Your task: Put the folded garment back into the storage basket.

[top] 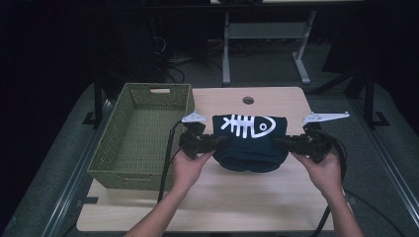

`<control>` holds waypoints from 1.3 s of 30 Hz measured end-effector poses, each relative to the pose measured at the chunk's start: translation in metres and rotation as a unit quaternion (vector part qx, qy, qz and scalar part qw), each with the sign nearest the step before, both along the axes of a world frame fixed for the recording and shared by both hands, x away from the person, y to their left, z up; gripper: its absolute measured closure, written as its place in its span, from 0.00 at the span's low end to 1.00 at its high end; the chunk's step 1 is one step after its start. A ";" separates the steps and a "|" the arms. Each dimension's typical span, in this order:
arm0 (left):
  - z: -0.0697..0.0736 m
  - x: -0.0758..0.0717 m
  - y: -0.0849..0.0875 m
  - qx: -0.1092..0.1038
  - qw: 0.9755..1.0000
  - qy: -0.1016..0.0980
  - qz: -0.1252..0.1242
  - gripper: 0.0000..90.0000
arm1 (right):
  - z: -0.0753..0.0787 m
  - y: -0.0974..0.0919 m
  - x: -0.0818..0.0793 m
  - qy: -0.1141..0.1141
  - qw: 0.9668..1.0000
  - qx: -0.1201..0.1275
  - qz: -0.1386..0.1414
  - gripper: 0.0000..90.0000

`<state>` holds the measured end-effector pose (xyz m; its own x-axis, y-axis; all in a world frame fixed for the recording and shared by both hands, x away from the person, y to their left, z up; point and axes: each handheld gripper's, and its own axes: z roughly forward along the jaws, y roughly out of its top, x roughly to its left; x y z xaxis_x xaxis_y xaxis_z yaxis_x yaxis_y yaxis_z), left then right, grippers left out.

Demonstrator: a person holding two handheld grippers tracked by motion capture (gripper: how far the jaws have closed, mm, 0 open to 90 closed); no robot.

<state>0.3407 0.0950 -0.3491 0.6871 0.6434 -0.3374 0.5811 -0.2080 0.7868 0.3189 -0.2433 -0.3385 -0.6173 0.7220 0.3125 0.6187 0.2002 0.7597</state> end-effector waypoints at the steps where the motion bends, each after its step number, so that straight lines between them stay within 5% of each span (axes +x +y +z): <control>1: 0.003 0.000 0.002 0.001 1.000 -0.002 0.000 0.76 | 0.003 0.002 0.001 -0.003 1.000 0.000 0.002 0.81; 39: 0.030 0.003 0.056 -0.004 1.000 -0.012 0.023 0.76 | 0.036 0.054 0.017 -0.015 0.999 0.001 0.036 0.81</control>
